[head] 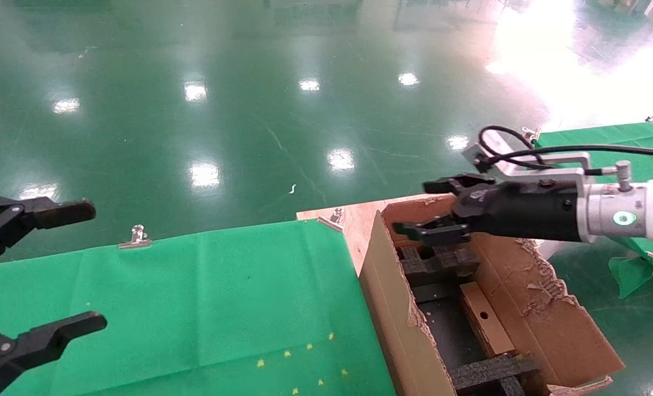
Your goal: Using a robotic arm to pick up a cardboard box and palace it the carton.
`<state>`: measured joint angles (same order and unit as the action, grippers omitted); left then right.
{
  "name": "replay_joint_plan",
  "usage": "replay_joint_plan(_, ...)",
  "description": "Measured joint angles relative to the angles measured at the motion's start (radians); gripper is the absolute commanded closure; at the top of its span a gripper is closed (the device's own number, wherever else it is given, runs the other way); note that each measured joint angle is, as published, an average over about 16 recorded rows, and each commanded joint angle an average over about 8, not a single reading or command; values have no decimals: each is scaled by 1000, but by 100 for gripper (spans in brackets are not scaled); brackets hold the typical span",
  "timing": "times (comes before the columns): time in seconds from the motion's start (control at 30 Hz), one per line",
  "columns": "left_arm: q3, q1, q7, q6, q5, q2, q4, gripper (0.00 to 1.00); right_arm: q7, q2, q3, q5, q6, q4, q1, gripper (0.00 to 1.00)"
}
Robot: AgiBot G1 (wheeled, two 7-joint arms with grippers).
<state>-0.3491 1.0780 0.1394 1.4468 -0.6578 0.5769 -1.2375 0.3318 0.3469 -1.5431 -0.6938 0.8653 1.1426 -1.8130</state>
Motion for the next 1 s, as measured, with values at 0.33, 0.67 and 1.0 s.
replay_joint_plan(0.33,0,0,0,0,0,0,0,0,-28,51,242,-7,121,27,141,0)
replay_joint_plan(0.67,0,0,0,0,0,0,0,0,-55,101,482,-14,241,54,282,0)
replay_joint_plan(1.0,0,0,0,0,0,0,0,0,-83,152,724,-21,361,81,423,0)
